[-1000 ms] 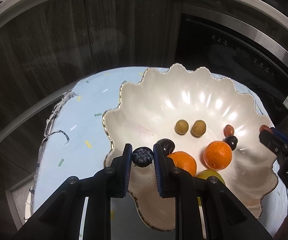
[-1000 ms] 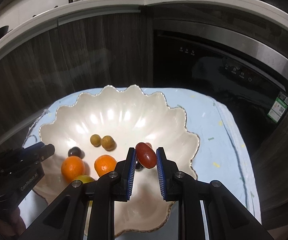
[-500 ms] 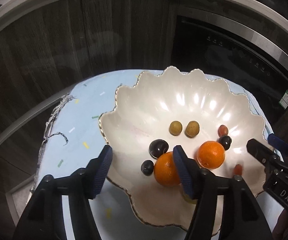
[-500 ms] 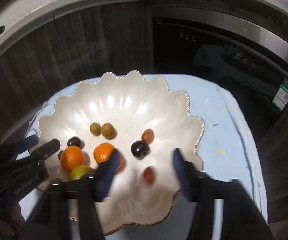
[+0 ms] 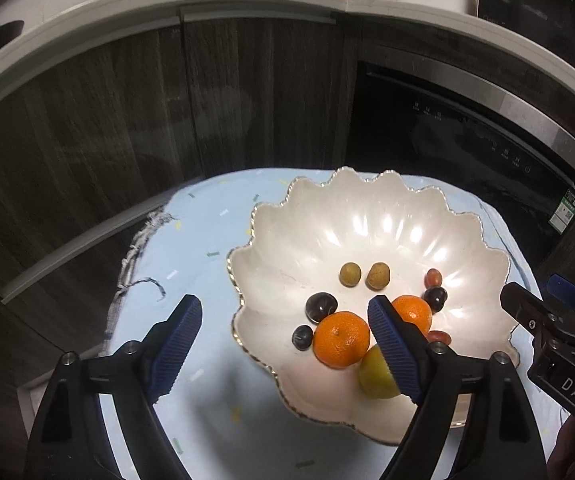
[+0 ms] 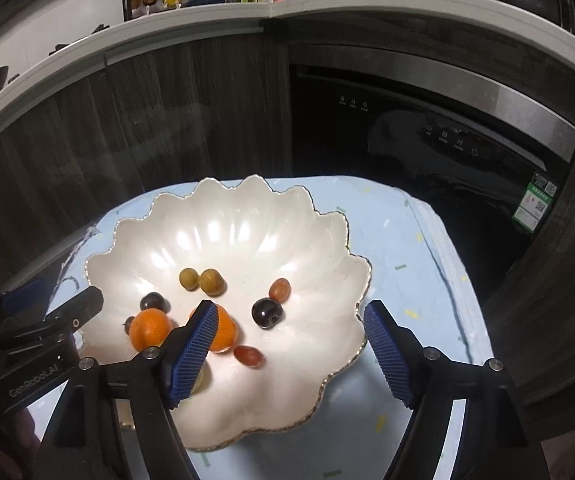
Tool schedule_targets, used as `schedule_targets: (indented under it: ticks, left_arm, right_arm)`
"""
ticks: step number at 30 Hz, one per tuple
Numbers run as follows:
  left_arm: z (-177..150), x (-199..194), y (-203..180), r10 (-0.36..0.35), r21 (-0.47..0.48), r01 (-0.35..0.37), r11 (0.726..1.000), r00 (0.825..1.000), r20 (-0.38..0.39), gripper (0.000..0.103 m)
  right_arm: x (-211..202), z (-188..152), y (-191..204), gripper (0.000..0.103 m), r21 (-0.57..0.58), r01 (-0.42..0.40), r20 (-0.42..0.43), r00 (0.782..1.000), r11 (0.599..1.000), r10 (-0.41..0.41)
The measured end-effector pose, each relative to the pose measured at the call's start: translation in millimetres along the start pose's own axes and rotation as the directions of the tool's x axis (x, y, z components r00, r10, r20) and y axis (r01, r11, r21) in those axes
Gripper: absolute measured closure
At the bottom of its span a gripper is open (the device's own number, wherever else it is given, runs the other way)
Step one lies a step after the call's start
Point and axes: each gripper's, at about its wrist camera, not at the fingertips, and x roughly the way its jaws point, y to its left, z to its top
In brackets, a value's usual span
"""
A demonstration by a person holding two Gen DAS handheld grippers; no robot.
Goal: Organize fruits
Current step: 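Pull both open tools back away from the bowl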
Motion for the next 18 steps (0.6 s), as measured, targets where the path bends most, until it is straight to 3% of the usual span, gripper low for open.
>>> schedule_targets:
  ticks: [18]
  left_arm:
    - [-9.5,-61.7,6.3,0.018,-0.002,-0.018,1.0,0.998,0.066,0.009]
  right_arm:
    - [-55.3,-10.1,3.8,0.027,-0.011,0.015,0.075,0.997,1.0,-0.014]
